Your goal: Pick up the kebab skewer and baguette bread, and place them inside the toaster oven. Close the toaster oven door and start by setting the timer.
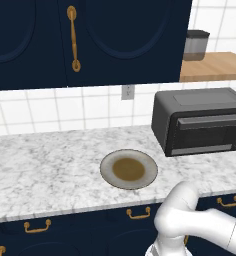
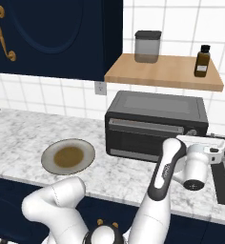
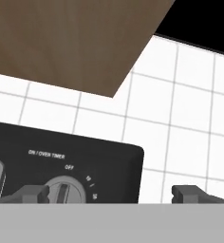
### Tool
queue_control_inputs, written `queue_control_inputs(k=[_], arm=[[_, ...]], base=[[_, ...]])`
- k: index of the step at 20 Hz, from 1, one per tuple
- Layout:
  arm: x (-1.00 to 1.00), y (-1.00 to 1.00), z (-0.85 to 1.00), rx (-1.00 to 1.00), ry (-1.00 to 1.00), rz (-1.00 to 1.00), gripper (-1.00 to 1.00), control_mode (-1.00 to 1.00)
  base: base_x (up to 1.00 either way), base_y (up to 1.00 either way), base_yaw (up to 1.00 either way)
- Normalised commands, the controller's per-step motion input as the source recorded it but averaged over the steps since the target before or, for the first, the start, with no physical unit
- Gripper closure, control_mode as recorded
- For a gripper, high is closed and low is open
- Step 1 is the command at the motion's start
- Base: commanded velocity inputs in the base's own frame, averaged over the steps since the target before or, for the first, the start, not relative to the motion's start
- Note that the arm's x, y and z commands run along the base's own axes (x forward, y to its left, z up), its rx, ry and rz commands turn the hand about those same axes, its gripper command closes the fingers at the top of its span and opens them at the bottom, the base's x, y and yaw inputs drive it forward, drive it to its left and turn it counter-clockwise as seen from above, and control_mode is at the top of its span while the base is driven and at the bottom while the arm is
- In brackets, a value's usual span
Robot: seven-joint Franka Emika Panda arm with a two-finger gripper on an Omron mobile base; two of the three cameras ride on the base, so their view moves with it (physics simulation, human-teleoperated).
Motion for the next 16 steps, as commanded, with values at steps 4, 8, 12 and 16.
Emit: queue_control_inputs(k=[4, 8, 12, 16], arm=[[0.18, 0.0, -0.47, 0.0, 0.0, -0.18, -1.0, -1.0], [0.17, -0.01, -0.5, 0.0, 0.0, -0.19, -1.0, -1.0], [0.39, 0.0, -0.5, 0.0, 0.0, -0.16, 1.0, -1.0], [0.46, 0.0, -0.49, 0.0, -0.01, -0.13, 1.0, -1.0]], base=[[0.0, 0.0, 0.0], [0.0, 0.0, 0.0], [0.0, 0.0, 0.0], [0.0, 0.0, 0.0]])
